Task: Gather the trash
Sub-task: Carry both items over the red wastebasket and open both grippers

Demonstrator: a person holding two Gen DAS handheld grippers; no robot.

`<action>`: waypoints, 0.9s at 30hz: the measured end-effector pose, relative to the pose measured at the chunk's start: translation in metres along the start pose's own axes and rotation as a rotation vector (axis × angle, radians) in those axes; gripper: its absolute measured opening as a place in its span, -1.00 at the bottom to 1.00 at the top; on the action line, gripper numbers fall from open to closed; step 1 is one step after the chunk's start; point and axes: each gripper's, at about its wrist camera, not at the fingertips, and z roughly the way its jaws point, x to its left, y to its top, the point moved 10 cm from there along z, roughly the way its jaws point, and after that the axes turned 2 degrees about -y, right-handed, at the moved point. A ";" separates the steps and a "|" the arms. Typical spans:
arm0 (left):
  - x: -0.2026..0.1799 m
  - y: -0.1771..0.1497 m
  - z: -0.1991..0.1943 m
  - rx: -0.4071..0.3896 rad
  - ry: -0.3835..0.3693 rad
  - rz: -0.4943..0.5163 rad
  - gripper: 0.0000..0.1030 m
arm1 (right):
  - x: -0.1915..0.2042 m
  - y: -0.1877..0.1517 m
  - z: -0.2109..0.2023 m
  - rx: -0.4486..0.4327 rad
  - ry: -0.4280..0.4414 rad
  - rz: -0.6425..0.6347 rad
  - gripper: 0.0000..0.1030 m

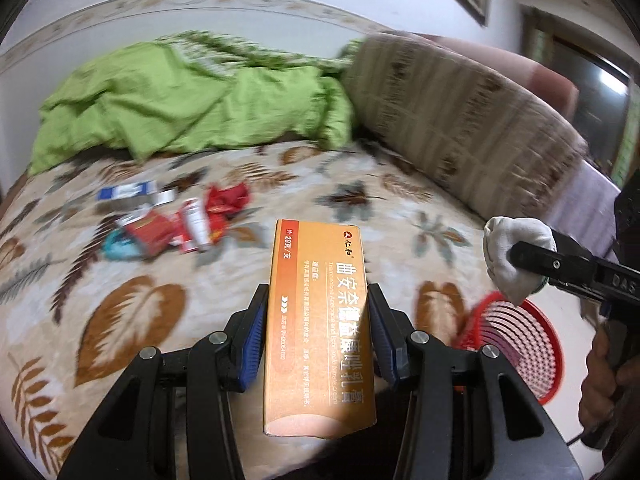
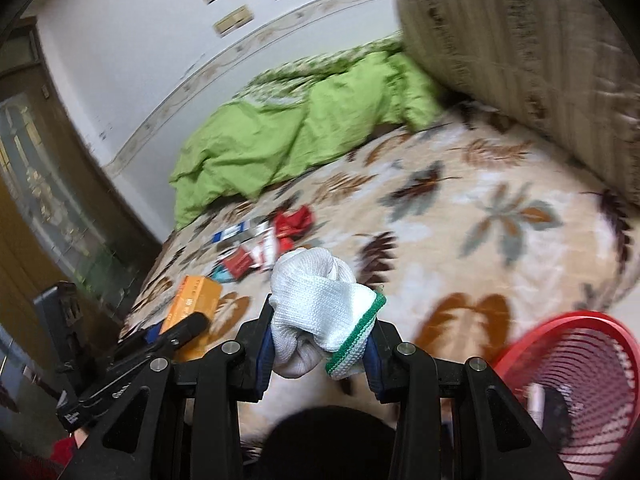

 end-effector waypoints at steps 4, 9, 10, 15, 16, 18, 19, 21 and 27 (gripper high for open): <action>-0.048 0.007 0.013 0.021 -0.088 0.068 -0.12 | -0.049 0.004 -0.038 -0.035 -0.087 0.058 -0.23; -0.112 0.011 0.032 0.072 -0.214 0.150 -0.12 | -0.097 -0.001 -0.079 -0.063 -0.186 0.120 -0.23; -0.127 0.010 0.037 0.090 -0.246 0.160 -0.12 | -0.104 -0.001 -0.086 -0.069 -0.200 0.129 -0.23; -0.184 -0.005 0.055 0.164 -0.348 0.208 -0.11 | -0.139 -0.007 -0.116 -0.094 -0.264 0.192 -0.22; -0.190 -0.008 0.057 0.174 -0.359 0.209 -0.11 | -0.144 -0.009 -0.118 -0.094 -0.271 0.202 -0.21; -0.206 -0.017 0.064 0.213 -0.393 0.208 -0.11 | -0.155 -0.011 -0.121 -0.093 -0.286 0.224 -0.19; -0.214 -0.022 0.068 0.234 -0.411 0.208 -0.11 | -0.159 -0.012 -0.121 -0.091 -0.294 0.235 -0.15; -0.226 -0.028 0.075 0.260 -0.434 0.213 0.08 | -0.166 -0.015 -0.120 -0.084 -0.305 0.253 -0.10; -0.226 -0.029 0.078 0.275 -0.455 0.178 0.33 | -0.174 -0.017 -0.125 -0.091 -0.335 0.256 0.25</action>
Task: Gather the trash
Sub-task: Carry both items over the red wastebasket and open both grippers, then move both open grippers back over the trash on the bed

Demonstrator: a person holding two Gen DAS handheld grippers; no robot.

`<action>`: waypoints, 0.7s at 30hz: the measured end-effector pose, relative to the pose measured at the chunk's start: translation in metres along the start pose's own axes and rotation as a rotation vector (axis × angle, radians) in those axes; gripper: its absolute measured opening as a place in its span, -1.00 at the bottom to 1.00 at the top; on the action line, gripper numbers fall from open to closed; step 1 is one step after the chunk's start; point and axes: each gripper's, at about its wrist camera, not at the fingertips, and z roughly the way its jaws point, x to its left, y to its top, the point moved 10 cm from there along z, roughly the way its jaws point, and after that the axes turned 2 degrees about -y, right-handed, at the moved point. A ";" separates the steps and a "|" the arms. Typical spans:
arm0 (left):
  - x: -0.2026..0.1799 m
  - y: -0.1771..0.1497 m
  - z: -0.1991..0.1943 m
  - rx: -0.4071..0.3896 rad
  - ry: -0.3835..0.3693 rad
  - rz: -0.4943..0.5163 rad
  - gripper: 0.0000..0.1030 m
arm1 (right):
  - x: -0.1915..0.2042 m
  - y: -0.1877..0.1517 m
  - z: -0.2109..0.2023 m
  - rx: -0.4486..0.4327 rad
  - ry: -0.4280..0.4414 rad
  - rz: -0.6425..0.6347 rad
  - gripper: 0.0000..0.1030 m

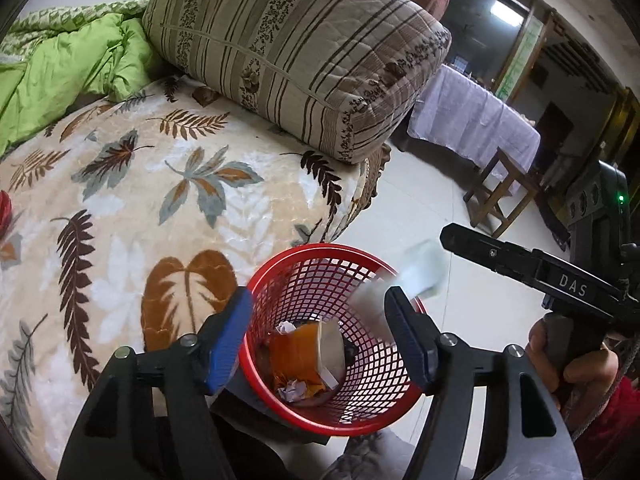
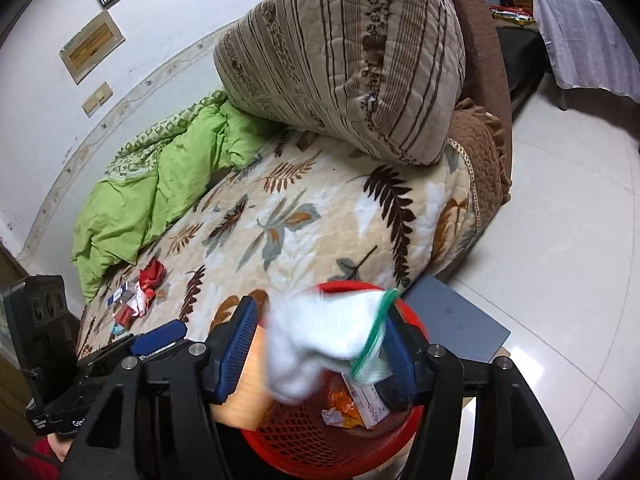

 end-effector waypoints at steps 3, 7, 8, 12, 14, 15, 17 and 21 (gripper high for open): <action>0.012 0.000 -0.010 -0.020 0.028 -0.022 0.36 | 0.004 0.005 -0.001 -0.011 0.004 -0.014 0.28; 0.041 0.000 -0.036 -0.069 0.107 -0.063 0.38 | 0.023 0.007 0.006 0.000 0.054 -0.033 0.33; 0.050 -0.001 -0.043 -0.081 0.137 -0.069 0.38 | 0.032 0.006 0.009 0.004 0.070 -0.048 0.33; 0.096 -0.008 -0.085 -0.138 0.263 -0.124 0.38 | 0.079 -0.005 0.022 0.035 0.161 -0.124 0.33; 0.119 -0.012 -0.106 -0.167 0.323 -0.158 0.38 | 0.109 -0.015 0.031 0.060 0.201 -0.184 0.33; 0.133 -0.017 -0.118 -0.184 0.360 -0.178 0.38 | 0.126 -0.020 0.036 0.069 0.224 -0.218 0.33; 0.161 -0.027 -0.143 -0.218 0.433 -0.226 0.38 | 0.153 -0.029 0.044 0.088 0.257 -0.263 0.33; 0.218 -0.058 -0.182 -0.245 0.542 -0.351 0.38 | 0.205 -0.046 0.063 0.136 0.339 -0.312 0.33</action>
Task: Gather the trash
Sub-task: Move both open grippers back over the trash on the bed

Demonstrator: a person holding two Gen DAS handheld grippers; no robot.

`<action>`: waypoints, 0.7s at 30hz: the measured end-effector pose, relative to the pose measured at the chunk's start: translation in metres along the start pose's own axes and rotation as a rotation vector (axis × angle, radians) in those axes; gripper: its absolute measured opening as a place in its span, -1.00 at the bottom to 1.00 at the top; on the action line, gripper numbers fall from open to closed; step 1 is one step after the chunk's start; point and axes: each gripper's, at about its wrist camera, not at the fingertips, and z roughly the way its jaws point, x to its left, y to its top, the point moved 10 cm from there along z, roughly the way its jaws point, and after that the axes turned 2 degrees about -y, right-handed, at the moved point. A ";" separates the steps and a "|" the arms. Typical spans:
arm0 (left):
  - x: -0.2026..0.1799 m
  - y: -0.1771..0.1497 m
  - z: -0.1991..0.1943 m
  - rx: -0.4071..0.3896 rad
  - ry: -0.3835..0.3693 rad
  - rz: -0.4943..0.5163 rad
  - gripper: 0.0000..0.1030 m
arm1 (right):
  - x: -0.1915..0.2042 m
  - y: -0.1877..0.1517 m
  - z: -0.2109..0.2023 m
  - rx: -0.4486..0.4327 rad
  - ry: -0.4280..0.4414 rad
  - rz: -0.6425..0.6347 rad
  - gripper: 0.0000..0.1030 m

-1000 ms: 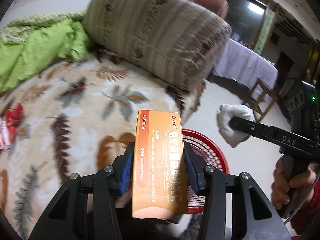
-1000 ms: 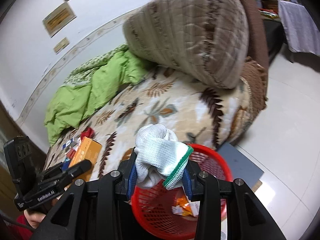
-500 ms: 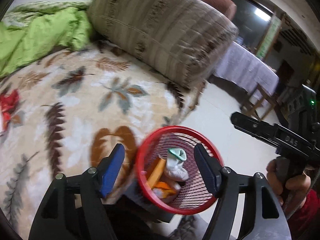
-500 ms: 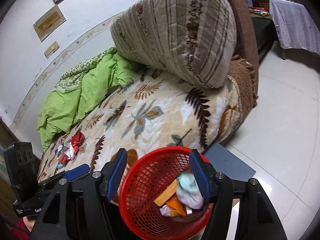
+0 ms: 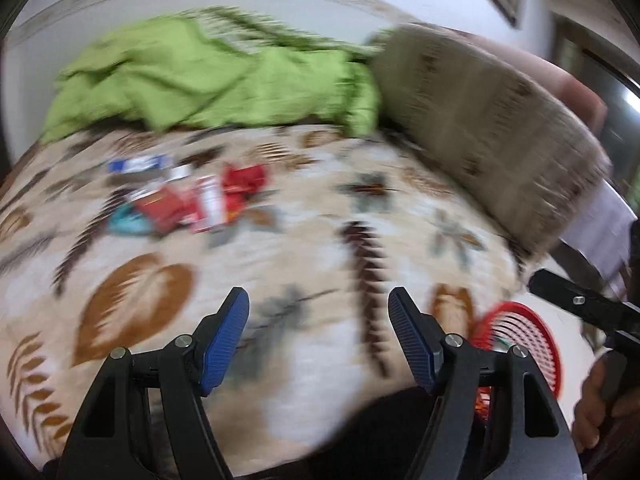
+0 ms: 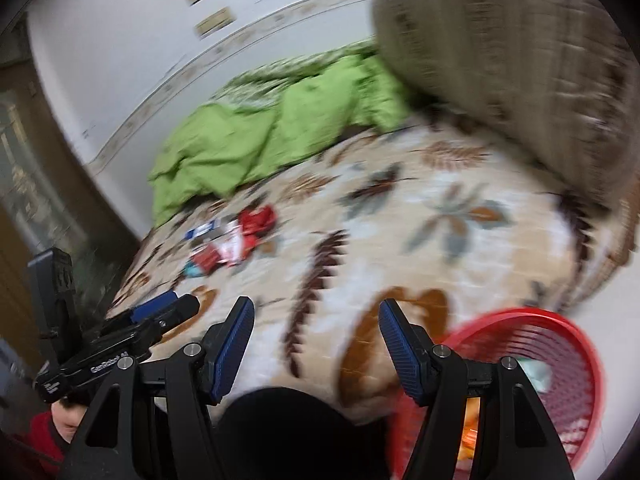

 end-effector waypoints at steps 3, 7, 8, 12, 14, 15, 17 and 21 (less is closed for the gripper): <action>0.043 -0.006 -0.001 -0.007 0.078 -0.070 0.38 | 0.036 0.002 0.028 0.027 0.049 -0.042 0.33; 0.100 -0.011 -0.003 -0.023 0.162 -0.198 0.38 | 0.069 -0.003 0.057 0.061 0.049 -0.127 0.33; 0.111 -0.012 -0.003 -0.021 0.174 -0.220 0.38 | 0.077 -0.005 0.065 0.071 0.060 -0.141 0.33; 0.151 -0.013 0.001 -0.006 0.247 -0.250 0.38 | 0.100 -0.015 0.096 0.152 0.085 -0.172 0.33; 0.165 -0.012 0.004 0.005 0.268 -0.237 0.38 | 0.110 -0.016 0.108 0.174 0.089 -0.191 0.33; 0.169 -0.010 0.005 0.001 0.277 -0.233 0.38 | 0.113 -0.016 0.113 0.179 0.085 -0.203 0.33; 0.182 -0.007 0.006 -0.023 0.302 -0.235 0.38 | 0.121 -0.016 0.126 0.196 0.084 -0.229 0.33; 0.204 -0.005 0.010 -0.058 0.343 -0.254 0.38 | 0.135 -0.015 0.149 0.235 0.081 -0.248 0.33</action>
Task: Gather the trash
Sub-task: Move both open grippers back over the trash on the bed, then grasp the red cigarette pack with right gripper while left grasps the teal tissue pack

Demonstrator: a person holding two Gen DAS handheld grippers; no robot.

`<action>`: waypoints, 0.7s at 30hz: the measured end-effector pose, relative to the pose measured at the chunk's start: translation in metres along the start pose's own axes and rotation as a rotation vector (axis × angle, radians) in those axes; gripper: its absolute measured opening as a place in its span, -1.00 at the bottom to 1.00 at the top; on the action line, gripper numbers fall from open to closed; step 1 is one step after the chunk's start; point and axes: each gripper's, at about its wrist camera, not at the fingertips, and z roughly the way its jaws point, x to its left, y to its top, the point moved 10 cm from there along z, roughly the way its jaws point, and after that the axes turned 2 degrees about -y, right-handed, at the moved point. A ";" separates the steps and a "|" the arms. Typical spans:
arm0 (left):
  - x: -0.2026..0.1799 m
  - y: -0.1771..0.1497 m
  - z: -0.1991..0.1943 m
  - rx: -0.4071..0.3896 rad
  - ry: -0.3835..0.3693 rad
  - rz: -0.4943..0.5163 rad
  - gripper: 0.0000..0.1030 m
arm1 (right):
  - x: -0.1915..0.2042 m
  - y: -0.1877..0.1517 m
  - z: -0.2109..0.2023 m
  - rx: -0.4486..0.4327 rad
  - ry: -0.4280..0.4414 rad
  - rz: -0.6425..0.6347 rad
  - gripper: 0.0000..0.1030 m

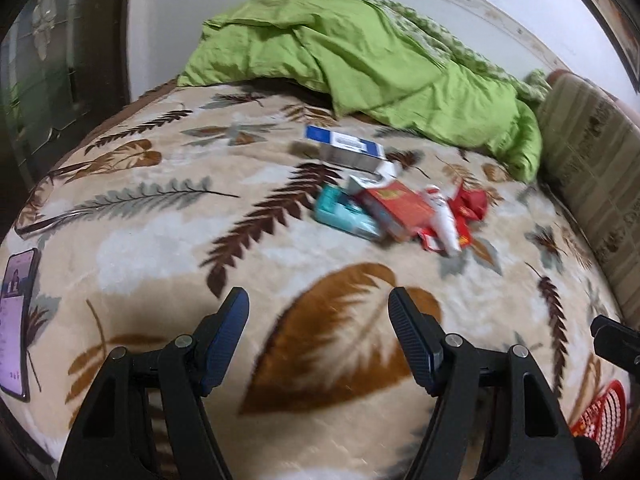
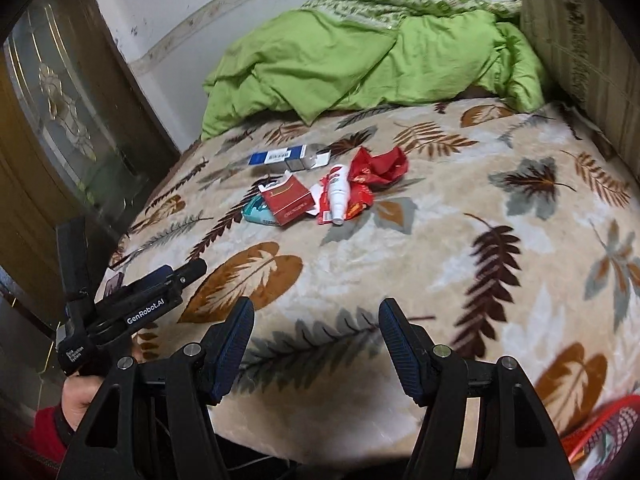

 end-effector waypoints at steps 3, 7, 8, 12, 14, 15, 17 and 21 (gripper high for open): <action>0.012 -0.001 0.011 0.018 0.022 -0.023 0.38 | 0.009 0.011 0.018 0.027 0.000 -0.029 0.33; 0.018 -0.001 0.018 0.024 0.034 -0.039 0.38 | 0.025 0.034 0.044 0.040 0.003 -0.091 0.33; 0.019 -0.002 0.019 0.029 0.037 -0.043 0.38 | 0.029 0.041 0.051 0.041 0.003 -0.103 0.33; 0.022 -0.005 0.025 0.053 0.033 -0.061 0.38 | 0.042 0.064 0.081 0.049 -0.008 -0.151 0.33; 0.025 -0.005 0.026 0.053 0.033 -0.076 0.38 | 0.048 0.076 0.097 0.052 -0.007 -0.174 0.33; 0.027 -0.004 0.027 0.054 0.028 -0.088 0.38 | 0.049 0.081 0.104 0.055 -0.007 -0.185 0.33; 0.029 -0.004 0.028 0.056 0.028 -0.104 0.38 | 0.052 0.088 0.121 0.069 -0.010 -0.211 0.33; 0.031 -0.002 0.031 0.061 0.029 -0.129 0.38 | 0.051 0.098 0.152 0.087 -0.029 -0.244 0.33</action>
